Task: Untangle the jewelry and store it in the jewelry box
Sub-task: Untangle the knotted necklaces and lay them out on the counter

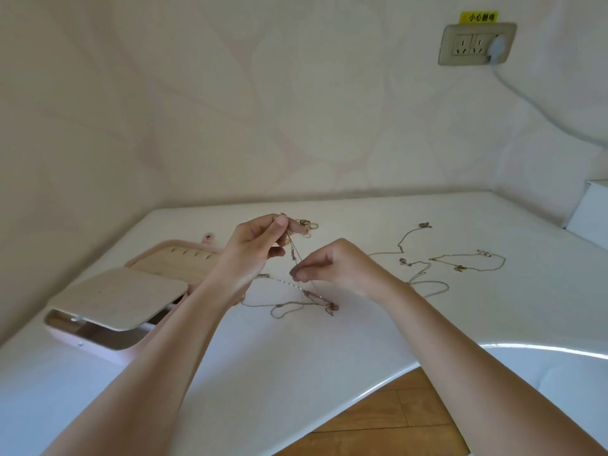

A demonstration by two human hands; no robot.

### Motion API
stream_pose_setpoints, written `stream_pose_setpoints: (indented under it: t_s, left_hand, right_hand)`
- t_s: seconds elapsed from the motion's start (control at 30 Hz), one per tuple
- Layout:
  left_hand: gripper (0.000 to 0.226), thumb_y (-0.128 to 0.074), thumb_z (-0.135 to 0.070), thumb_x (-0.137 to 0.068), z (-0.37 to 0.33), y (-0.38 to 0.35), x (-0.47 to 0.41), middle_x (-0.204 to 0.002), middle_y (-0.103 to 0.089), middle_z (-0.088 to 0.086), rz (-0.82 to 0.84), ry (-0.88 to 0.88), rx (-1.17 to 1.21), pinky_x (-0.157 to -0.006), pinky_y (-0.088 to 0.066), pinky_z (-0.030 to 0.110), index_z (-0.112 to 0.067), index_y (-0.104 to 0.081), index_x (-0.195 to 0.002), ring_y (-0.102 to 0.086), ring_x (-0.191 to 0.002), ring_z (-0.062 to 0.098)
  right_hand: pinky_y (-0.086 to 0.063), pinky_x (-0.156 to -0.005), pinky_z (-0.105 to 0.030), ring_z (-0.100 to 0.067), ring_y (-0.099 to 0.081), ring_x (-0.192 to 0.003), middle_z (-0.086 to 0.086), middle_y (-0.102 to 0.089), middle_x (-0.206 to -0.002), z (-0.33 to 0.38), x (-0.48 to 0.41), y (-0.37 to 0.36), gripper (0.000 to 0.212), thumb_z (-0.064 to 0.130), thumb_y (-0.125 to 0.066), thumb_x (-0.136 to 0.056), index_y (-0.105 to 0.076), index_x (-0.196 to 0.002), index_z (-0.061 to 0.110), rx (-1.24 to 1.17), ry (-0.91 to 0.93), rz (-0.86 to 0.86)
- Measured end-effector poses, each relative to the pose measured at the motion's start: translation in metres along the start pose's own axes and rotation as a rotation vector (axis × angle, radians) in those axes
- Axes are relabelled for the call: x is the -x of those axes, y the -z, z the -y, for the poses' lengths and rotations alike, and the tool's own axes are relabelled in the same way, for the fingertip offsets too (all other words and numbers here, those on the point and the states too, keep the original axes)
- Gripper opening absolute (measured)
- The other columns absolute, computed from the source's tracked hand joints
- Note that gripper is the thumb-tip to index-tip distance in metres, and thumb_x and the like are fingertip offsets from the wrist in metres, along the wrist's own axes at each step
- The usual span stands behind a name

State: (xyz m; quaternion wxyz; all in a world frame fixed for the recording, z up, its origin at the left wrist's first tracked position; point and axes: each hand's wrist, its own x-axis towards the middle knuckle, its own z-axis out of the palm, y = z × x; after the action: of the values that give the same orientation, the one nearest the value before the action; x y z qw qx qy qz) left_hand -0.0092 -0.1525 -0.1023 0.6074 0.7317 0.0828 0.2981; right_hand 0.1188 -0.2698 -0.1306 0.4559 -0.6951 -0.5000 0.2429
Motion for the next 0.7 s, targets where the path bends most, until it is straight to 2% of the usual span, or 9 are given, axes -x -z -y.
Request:
stream_pose_setpoints:
  t_s: [0.1,0.2,0.33,0.37,0.43,0.5,0.6,0.7]
  left_hand:
    - [0.028,-0.048,-0.031,-0.093,-0.004,0.009,-0.002,-0.070,-0.057,-0.007,-0.025,0.000,0.085,-0.073,-0.053,0.026,-0.012,-0.067,-0.082,-0.058,-0.074,0.010]
    - [0.032,-0.039,-0.024,-0.101,-0.008,0.015,-0.005,-0.071,-0.060,0.001,-0.159,0.041,0.143,-0.076,-0.056,0.031,-0.010,-0.057,-0.079,-0.067,-0.069,0.018]
    - [0.033,-0.033,-0.025,-0.103,-0.012,0.024,-0.007,-0.055,-0.057,0.002,-0.304,0.133,0.290,-0.058,-0.056,0.028,-0.013,-0.048,-0.077,-0.060,-0.048,0.017]
    - [0.032,-0.032,-0.025,-0.103,-0.014,0.026,-0.007,-0.053,-0.053,0.001,-0.317,0.150,0.330,-0.050,-0.053,0.025,-0.013,-0.047,-0.077,-0.054,-0.043,0.014]
    - [0.031,-0.032,-0.024,-0.103,-0.016,0.031,-0.007,-0.055,-0.045,-0.001,-0.323,0.173,0.362,-0.037,-0.036,0.016,-0.015,-0.047,-0.077,-0.038,-0.037,0.008]
    - [0.031,-0.033,-0.024,-0.103,-0.019,0.037,-0.007,-0.056,-0.039,-0.005,-0.312,0.174,0.329,-0.033,-0.019,0.014,-0.017,-0.049,-0.077,-0.026,-0.038,0.004]
    - [0.029,-0.037,-0.024,-0.102,-0.020,0.044,-0.006,-0.053,-0.036,-0.010,-0.273,0.165,0.217,-0.036,-0.014,0.014,-0.016,-0.057,-0.082,-0.020,-0.040,0.003]
    - [0.027,-0.041,-0.024,-0.101,-0.020,0.045,-0.007,-0.052,-0.030,-0.010,-0.235,0.201,0.214,-0.038,-0.012,0.016,-0.014,-0.063,-0.088,-0.019,-0.041,0.003]
  right_hand:
    - [-0.049,-0.080,-0.015,-0.007,-0.069,-0.081,0.004,-0.074,-0.081,0.004,0.003,0.004,0.011,0.015,-0.065,-0.088,-0.074,-0.094,0.015,-0.140,0.040,-0.002]
    - [-0.050,-0.071,-0.021,-0.013,-0.062,-0.065,0.000,-0.068,-0.068,0.010,0.010,0.014,0.013,0.014,-0.060,-0.091,-0.073,-0.092,0.010,-0.201,0.064,-0.001]
    - [-0.048,-0.059,-0.023,-0.009,-0.038,-0.045,0.002,-0.045,-0.052,0.017,0.020,0.029,0.015,0.017,-0.059,-0.087,-0.071,-0.086,0.007,-0.474,0.057,-0.071]
    - [-0.048,-0.058,-0.022,-0.009,-0.037,-0.043,0.002,-0.043,-0.052,0.018,0.022,0.032,0.016,0.019,-0.059,-0.084,-0.071,-0.083,0.008,-0.573,0.054,-0.088]
    - [-0.049,-0.061,-0.023,-0.009,-0.039,-0.044,0.003,-0.042,-0.052,0.016,0.024,0.038,0.017,0.021,-0.057,-0.082,-0.071,-0.077,0.011,-0.739,0.055,-0.117]
    - [-0.051,-0.061,-0.023,-0.009,-0.041,-0.045,0.004,-0.043,-0.051,0.012,0.026,0.041,0.021,0.021,-0.055,-0.082,-0.072,-0.072,0.013,-0.867,0.049,-0.142]
    - [-0.045,-0.049,-0.018,-0.006,-0.038,-0.042,0.005,-0.041,-0.050,0.007,0.033,0.046,0.023,0.023,-0.055,-0.082,-0.072,-0.068,0.013,-0.976,0.005,-0.180]
    - [-0.036,-0.037,-0.015,-0.004,-0.036,-0.037,0.006,-0.039,-0.046,0.005,0.041,0.047,0.016,0.027,-0.070,-0.070,-0.071,-0.069,0.011,-1.052,-0.021,-0.119]
